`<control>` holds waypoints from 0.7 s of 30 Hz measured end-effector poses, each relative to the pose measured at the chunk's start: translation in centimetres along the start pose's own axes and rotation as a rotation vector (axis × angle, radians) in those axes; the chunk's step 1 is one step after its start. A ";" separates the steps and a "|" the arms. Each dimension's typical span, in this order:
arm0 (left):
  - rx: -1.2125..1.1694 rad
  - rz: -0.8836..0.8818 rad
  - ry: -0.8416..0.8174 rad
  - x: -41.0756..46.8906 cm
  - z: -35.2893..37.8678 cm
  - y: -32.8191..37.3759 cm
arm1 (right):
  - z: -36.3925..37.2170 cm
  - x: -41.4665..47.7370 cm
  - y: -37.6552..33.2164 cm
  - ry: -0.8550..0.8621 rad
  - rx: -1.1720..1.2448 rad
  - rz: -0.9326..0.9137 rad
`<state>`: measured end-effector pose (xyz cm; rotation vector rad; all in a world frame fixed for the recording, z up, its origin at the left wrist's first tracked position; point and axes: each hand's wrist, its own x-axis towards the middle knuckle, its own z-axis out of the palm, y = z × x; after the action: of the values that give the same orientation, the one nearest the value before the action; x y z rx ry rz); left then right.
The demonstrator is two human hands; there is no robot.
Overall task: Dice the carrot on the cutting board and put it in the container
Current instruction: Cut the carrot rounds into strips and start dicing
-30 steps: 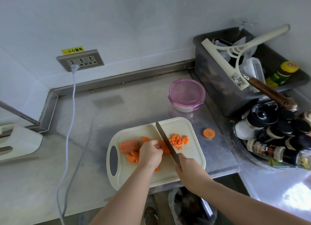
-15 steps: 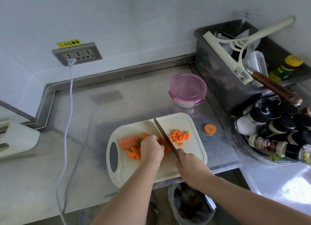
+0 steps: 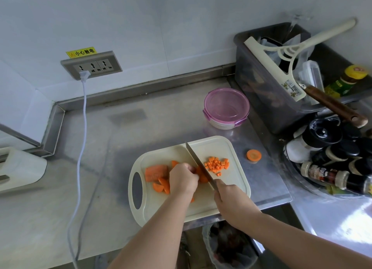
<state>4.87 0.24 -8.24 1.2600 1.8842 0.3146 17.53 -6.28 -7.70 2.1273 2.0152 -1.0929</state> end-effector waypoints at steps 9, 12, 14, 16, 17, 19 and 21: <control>-0.141 -0.054 0.000 0.5 0.6 -0.1 | -0.6 0.3 0.2 0.007 -0.009 0.013; -0.228 -0.076 -0.028 0.5 0.8 -0.2 | -1.4 0.3 0.2 0.054 0.026 0.048; -0.273 -0.081 -0.043 0.6 0.8 -0.3 | -1.7 0.1 0.0 0.105 0.000 0.030; -0.276 -0.081 -0.044 1.0 1.0 -0.6 | -1.7 -0.2 -0.5 0.099 -0.088 0.010; -0.277 -0.075 -0.043 1.1 1.0 -0.7 | -1.6 -0.3 -0.8 0.085 -0.121 0.008; -0.280 -0.068 -0.041 1.1 1.0 -0.8 | -1.4 -0.4 -1.2 0.053 -0.131 0.012; -0.283 -0.062 -0.041 0.8 0.9 -0.6 | -1.2 -0.4 -1.3 0.035 -0.152 0.013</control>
<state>5.04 0.47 -9.54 1.0094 1.7685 0.4997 16.99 -5.81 -6.01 2.0956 2.0243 -0.8759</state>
